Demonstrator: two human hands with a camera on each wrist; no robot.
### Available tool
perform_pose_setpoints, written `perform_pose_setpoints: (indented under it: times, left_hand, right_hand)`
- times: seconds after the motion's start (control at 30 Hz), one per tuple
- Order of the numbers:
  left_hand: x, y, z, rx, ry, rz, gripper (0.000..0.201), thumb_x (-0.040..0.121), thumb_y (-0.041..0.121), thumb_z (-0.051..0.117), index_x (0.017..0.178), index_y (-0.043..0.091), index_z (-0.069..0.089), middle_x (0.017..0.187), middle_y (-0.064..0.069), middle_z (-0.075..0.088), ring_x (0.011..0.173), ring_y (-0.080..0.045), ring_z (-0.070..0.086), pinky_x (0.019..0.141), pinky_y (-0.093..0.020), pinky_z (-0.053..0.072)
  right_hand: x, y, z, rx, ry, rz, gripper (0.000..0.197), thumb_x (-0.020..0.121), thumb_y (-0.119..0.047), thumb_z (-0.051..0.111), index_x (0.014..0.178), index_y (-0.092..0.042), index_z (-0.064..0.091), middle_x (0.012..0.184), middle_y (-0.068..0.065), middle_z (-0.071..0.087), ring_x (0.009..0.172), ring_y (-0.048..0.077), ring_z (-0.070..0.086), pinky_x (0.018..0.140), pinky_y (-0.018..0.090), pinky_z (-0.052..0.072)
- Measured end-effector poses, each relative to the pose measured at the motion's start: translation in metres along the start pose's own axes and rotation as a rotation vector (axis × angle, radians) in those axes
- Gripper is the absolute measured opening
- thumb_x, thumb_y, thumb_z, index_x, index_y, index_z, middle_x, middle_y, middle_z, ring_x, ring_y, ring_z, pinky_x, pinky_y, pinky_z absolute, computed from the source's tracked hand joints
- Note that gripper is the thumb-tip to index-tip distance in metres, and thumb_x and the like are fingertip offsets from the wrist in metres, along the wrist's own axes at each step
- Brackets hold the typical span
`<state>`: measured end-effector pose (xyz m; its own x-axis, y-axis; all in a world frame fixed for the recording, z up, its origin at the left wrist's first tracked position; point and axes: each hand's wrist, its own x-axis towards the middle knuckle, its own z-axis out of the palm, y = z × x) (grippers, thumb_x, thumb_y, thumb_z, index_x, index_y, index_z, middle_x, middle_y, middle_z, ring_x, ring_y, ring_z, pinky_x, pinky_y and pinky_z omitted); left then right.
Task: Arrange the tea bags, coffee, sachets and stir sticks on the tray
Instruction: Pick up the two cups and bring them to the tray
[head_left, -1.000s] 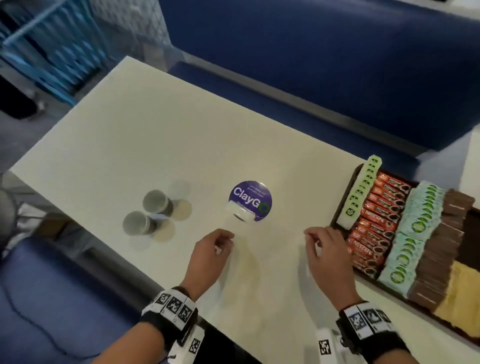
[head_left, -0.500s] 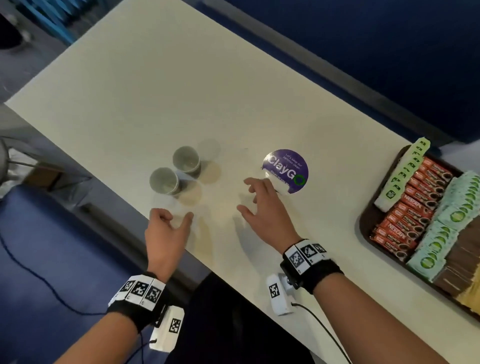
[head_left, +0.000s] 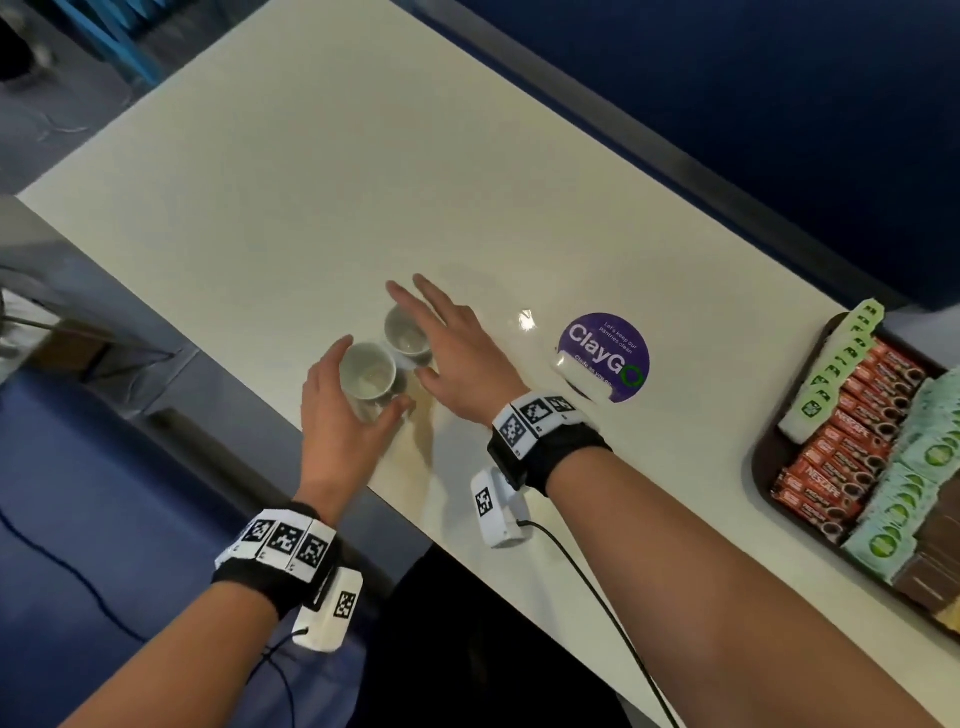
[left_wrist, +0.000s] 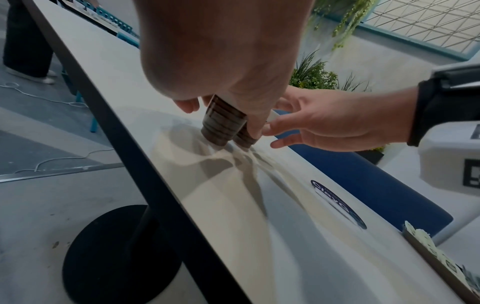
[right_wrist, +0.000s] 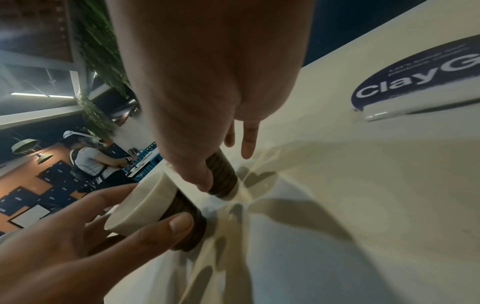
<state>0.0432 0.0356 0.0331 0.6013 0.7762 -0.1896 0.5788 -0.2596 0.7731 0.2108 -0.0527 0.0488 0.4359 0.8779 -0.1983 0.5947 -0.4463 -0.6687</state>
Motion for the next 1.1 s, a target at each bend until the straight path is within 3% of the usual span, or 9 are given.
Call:
perform_pose_setpoints:
  times: [0.1,0.2,0.4,0.5,0.57,0.67,0.77,0.97,1.1]
  left_hand:
    - [0.006,0.002,0.001,-0.035,0.006,0.005,0.081,0.085,0.024,0.092,0.153,0.018,0.047,0.148,-0.001,0.057,0.137,-0.023,0.054,0.111,-0.037,0.045]
    - [0.007,0.005,0.002,-0.062,0.004,-0.012,0.073,0.087,0.022,0.09,0.148,0.021,0.049,0.14,0.006,0.06,0.119,-0.009,0.056,0.097,-0.026,0.042]
    - [0.003,0.024,0.013,-0.067,-0.041,0.023,0.072,0.086,0.033,0.091,0.145,0.025,0.051,0.133,0.015,0.058,0.114,-0.009,0.056,0.092,-0.029,0.044]
    - [-0.003,0.048,0.036,-0.097,-0.128,0.06,0.075,0.085,0.03,0.092,0.146,0.024,0.049,0.134,0.014,0.06,0.113,-0.011,0.059,0.09,-0.029,0.047]
    - [-0.009,0.068,0.059,-0.111,-0.199,0.108,0.074,0.084,0.025,0.093,0.144,0.022,0.05,0.13,0.014,0.061,0.108,-0.011,0.061,0.086,-0.021,0.047]
    - [-0.024,0.1,0.103,-0.122,-0.337,0.179,0.066,0.084,0.02,0.092,0.136,0.028,0.053,0.123,0.021,0.063,0.101,0.006,0.062,0.08,-0.004,0.043]
    - [-0.042,0.131,0.15,-0.172,-0.469,0.23,0.061,0.084,0.016,0.091,0.129,0.034,0.055,0.121,0.024,0.066,0.103,0.018,0.059,0.082,-0.001,0.043]
    - [-0.075,0.166,0.23,-0.193,-0.605,0.336,0.055,0.087,0.014,0.089,0.131,0.029,0.059,0.125,0.015,0.067,0.114,0.001,0.063,0.092,-0.009,0.046]
    - [-0.087,0.181,0.26,-0.212,-0.637,0.351,0.054,0.087,0.01,0.086,0.124,0.036,0.057,0.117,0.021,0.069,0.107,0.002,0.066,0.085,-0.007,0.047]
  right_hand:
    - [0.009,-0.002,0.007,-0.005,-0.03,0.0,0.097,0.094,-0.001,0.067,0.168,-0.041,0.02,0.177,-0.007,0.011,0.146,0.032,0.035,0.115,0.05,0.047]
    - [0.012,-0.003,0.012,0.041,-0.007,0.015,0.085,0.094,0.003,0.067,0.164,-0.033,0.036,0.17,-0.001,0.026,0.141,0.032,0.039,0.116,0.051,0.046]
    - [-0.01,0.011,0.001,0.189,0.108,0.134,0.073,0.097,0.0,0.069,0.159,-0.025,0.04,0.149,0.007,0.037,0.134,0.032,0.048,0.114,0.05,0.047]
    - [-0.043,0.038,-0.025,0.207,0.22,0.202,0.077,0.099,-0.001,0.069,0.163,-0.024,0.034,0.152,0.005,0.036,0.137,0.026,0.049,0.115,0.036,0.046]
    - [-0.072,0.062,-0.047,0.244,0.305,0.279,0.077,0.099,-0.004,0.07,0.163,-0.021,0.031,0.155,0.004,0.037,0.138,0.02,0.047,0.111,0.026,0.041]
    - [-0.12,0.105,-0.081,0.22,0.45,0.377,0.07,0.098,-0.008,0.074,0.157,-0.021,0.039,0.152,0.002,0.04,0.13,0.014,0.051,0.105,0.022,0.047]
    - [-0.163,0.143,-0.113,0.23,0.53,0.474,0.07,0.096,-0.006,0.076,0.154,-0.027,0.044,0.149,0.003,0.037,0.122,0.01,0.051,0.094,0.001,0.037]
    - [-0.218,0.195,-0.159,0.155,0.498,0.568,0.075,0.098,-0.002,0.071,0.158,-0.034,0.04,0.148,0.005,0.039,0.129,0.018,0.05,0.104,0.019,0.033]
    - [-0.235,0.217,-0.17,0.124,0.459,0.566,0.075,0.098,-0.004,0.071,0.16,-0.032,0.037,0.149,0.005,0.039,0.133,0.024,0.051,0.107,0.026,0.038]
